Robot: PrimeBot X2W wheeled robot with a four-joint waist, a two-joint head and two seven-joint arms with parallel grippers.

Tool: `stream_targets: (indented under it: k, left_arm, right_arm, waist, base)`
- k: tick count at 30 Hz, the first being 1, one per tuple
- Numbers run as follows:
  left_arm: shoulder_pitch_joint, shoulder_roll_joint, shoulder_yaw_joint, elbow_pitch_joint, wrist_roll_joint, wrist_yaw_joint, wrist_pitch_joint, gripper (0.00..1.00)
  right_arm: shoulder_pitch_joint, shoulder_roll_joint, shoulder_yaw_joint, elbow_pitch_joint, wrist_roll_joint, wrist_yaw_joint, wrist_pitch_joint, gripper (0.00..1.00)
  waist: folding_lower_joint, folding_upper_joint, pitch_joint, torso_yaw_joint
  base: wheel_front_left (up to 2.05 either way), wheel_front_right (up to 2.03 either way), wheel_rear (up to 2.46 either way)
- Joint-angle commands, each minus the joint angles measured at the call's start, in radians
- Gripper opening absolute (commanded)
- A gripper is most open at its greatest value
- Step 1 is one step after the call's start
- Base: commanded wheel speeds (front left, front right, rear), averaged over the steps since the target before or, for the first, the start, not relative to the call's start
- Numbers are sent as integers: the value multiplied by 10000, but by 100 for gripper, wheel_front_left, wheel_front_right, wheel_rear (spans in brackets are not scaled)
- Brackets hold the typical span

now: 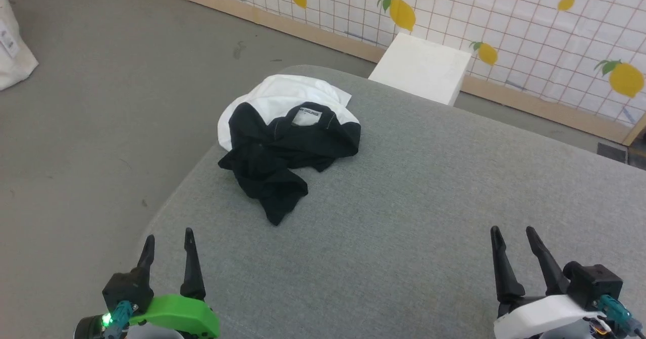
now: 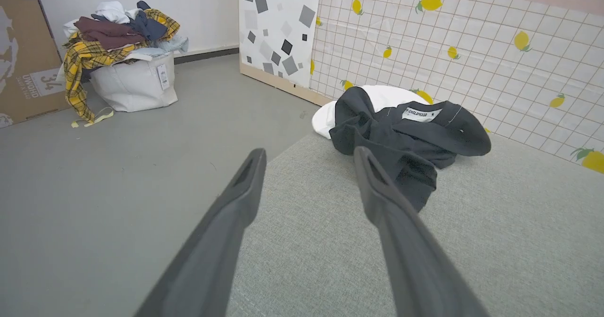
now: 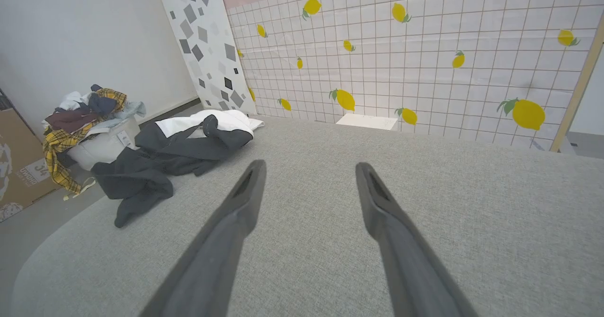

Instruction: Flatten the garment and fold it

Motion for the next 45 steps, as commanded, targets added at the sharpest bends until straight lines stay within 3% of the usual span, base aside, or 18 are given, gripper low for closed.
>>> stream_targets:
  k: [1,11,22,24,29,36,45]
  left_arm:
    - [215,-38,27,64,-151,29,-104,100]
    - [268,-35,66,210,-173,20,-309,100]
    - [28,-36,160,224,-392,-35,-318,100]
    - [-204,7,187,285,-495,-153,-318,100]
    - [-2293,799,163,711,-707,-821,142,100]
    - [-5601,1974,257,2033,-1726,-1447,2306,100]
    - [-8544,3157,-196,3400,-2957,-1640,5450,100]
  right_arm:
    - [185,1,16,86,-70,-14,-117,100]
    - [243,1,33,359,27,-15,-323,100]
    - [23,1,-103,344,-109,-15,-331,100]
    - [-82,1,-88,336,-163,-15,-331,100]
    - [-628,1,-57,164,-543,-15,-331,100]
    - [-1649,1,-199,-235,-1237,-15,-239,100]
    - [-2315,1,-848,-893,-1753,-15,20,100]
  waist:
    - [0,0,-41,94]
    - [0,0,-96,445]
    - [0,0,138,318]
    - [0,0,230,245]
    - [0,0,1033,-430]
    - [0,0,2727,-1688]
    - [0,0,4704,-2862]
  base:
    - [0,0,0]
    - [0,0,0]
    - [0,0,0]
    - [0,0,0]
    - [0,0,0]
    - [0,0,0]
    - [0,0,0]
